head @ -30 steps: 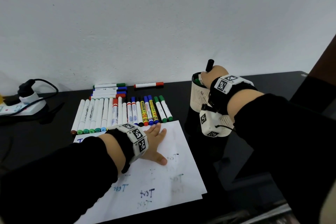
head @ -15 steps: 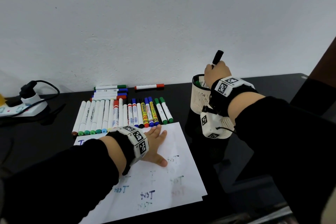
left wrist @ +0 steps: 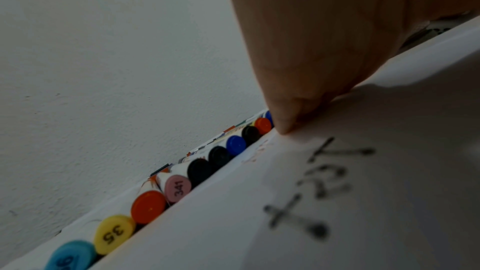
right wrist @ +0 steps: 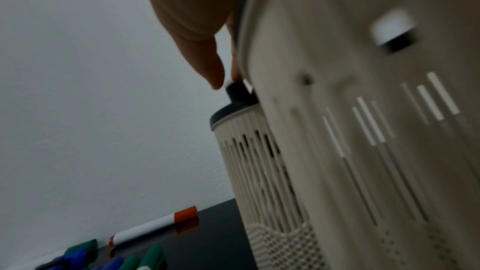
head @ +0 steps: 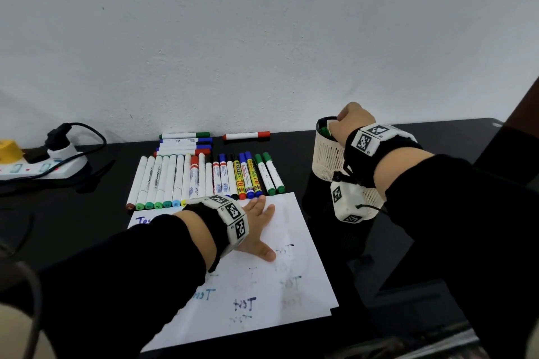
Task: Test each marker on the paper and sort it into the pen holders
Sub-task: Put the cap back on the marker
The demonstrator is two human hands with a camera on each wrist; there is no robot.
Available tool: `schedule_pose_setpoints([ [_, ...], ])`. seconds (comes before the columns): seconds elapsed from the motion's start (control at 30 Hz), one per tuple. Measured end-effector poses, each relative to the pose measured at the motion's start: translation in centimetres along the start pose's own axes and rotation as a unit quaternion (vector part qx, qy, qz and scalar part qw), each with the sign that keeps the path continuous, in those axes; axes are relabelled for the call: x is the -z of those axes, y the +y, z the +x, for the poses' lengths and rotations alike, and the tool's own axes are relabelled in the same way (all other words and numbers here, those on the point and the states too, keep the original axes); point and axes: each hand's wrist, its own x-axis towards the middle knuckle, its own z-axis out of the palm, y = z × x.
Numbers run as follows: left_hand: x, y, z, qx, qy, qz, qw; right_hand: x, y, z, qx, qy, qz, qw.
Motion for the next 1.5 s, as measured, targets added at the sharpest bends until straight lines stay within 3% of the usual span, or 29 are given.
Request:
schedule_pose_setpoints([
  [0.37, 0.8, 0.0, -1.0, -0.004, 0.022, 0.021, 1.000, 0.9, -1.2, -1.7, 0.041, -0.004, -0.053, 0.998],
  [0.57, 2.0, -2.4, -2.8, 0.009, 0.065, 0.014, 0.998, -0.1, -3.3, -2.5, 0.089, -0.047, -0.061, 0.993],
  [0.93, 0.7, -9.7, -1.3, 0.117, 0.056, -0.035, 0.991, -7.4, -10.2, 0.2, 0.166, -0.182, -0.170, 0.954],
  [1.13, 0.4, -11.9, 0.8, 0.129, 0.057, -0.060, 0.988, -11.5, -12.8, 3.8, 0.170, -0.200, -0.210, 0.942],
  [1.5, -0.4, -12.2, 2.0, 0.125, 0.072, -0.076, 0.987, -16.3, -15.5, 9.3, 0.244, -0.184, -0.410, 0.859],
])
